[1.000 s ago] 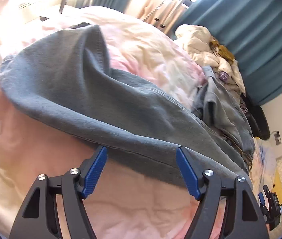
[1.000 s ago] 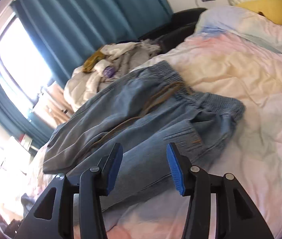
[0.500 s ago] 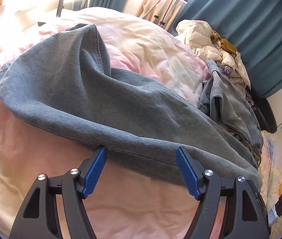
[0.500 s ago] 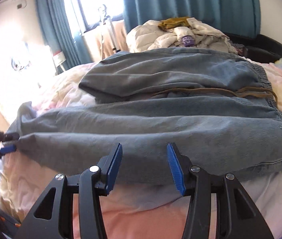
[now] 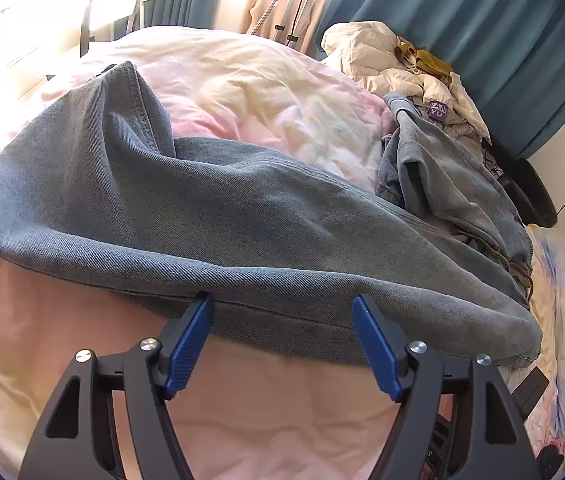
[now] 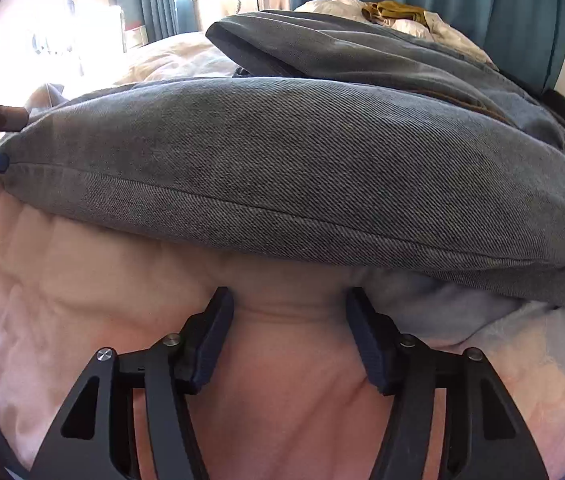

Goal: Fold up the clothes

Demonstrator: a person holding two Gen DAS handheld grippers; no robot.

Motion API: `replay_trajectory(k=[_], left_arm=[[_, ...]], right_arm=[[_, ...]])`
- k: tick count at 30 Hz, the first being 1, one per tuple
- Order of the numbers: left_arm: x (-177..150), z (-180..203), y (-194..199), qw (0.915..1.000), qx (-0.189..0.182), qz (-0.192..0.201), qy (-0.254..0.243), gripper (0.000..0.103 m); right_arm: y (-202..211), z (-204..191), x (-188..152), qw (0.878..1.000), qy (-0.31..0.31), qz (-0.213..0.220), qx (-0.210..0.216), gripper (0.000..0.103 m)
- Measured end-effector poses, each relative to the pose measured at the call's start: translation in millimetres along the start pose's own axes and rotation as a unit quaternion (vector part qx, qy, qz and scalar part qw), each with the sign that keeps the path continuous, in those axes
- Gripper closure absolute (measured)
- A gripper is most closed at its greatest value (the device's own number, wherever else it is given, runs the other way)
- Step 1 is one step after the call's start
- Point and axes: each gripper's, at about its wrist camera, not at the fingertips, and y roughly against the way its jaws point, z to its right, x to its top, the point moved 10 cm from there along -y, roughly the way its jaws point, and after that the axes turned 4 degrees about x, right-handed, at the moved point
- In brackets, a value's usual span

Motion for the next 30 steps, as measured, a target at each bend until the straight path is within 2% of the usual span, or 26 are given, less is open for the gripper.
replay_trajectory(k=[2,4,8,16,30], left_arm=[[-1,0,1,1.0000,-0.004,0.000,0.001,0.030],[-1,0,2,1.0000,-0.006,0.000,0.002,0.030],[-1,-1,4,0.9999,-0.009,0.002,0.006,0.030],[-2,2,3,0.9999,-0.013,0.001,0.004,0.030],[-4,7,0,0.9999,-0.015,0.000,-0.006,0.030]], right_arm=[[1,6,-3,1.000,-0.010,0.004,-0.015,0.027],[2,11,-6,0.999,-0.024,0.006,-0.020,0.023],[2,17,-10,0.999,-0.039,0.006,-0.010,0.022],[4,29,-15,0.996,-0.072,0.018,0.042,0.020],[9,39,-22,0.996,-0.072,0.019,0.045,0.018]])
